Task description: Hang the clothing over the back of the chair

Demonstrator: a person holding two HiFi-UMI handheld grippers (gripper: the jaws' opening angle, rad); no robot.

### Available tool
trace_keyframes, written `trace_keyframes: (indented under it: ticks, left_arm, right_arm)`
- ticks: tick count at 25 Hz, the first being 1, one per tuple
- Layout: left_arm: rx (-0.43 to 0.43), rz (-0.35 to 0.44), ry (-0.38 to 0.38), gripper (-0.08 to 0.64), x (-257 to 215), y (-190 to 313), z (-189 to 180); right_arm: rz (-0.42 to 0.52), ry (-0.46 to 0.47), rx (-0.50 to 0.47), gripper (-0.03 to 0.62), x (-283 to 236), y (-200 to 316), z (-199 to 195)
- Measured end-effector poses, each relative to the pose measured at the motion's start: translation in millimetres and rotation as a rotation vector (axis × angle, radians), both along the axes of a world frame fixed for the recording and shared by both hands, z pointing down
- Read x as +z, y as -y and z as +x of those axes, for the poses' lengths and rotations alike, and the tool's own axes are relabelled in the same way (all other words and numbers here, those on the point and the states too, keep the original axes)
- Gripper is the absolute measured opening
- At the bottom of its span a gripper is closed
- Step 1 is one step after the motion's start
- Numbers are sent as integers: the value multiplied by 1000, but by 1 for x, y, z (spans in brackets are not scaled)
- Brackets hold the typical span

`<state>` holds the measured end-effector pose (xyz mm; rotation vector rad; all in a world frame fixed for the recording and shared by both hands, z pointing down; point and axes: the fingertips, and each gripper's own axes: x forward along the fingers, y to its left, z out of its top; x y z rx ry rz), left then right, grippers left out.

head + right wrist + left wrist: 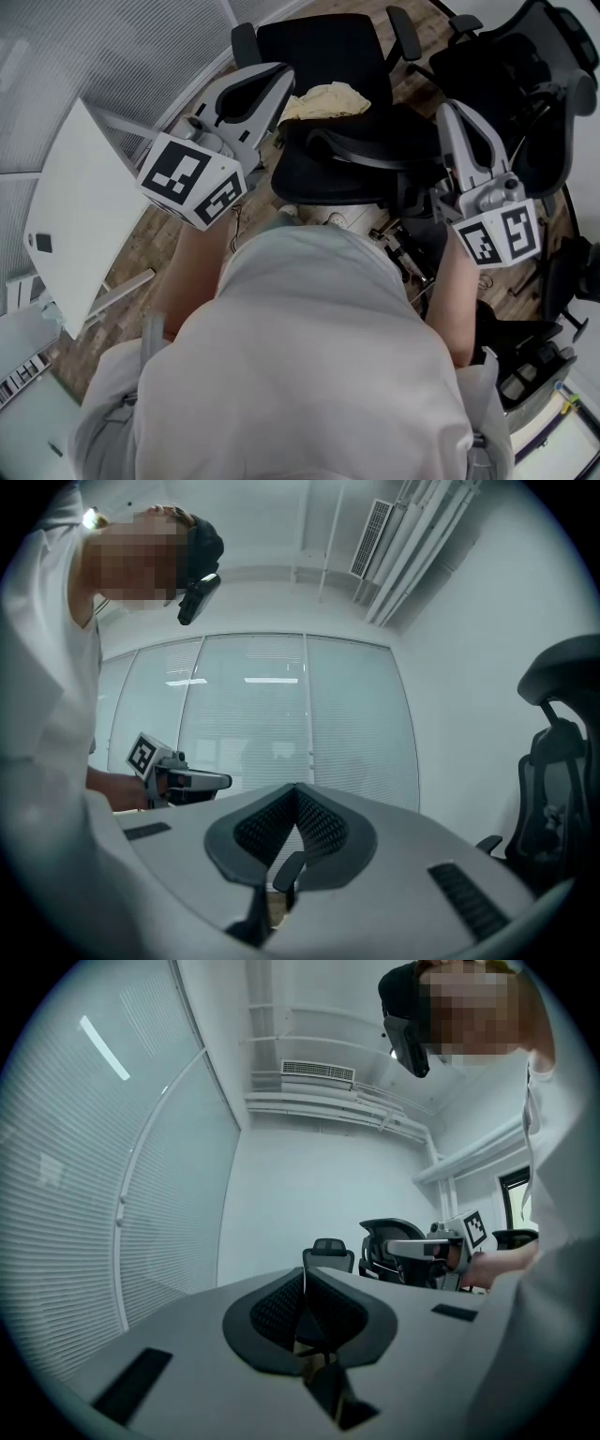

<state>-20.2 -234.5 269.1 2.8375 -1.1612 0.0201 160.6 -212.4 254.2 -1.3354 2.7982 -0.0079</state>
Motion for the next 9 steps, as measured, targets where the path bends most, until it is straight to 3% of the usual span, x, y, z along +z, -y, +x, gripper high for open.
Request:
trace_keyframes:
  ticks: [9]
  left_arm:
    - [-7, 19, 13, 21, -2, 3, -4]
  right_arm:
    - [15, 4, 12, 21, -2, 2, -2]
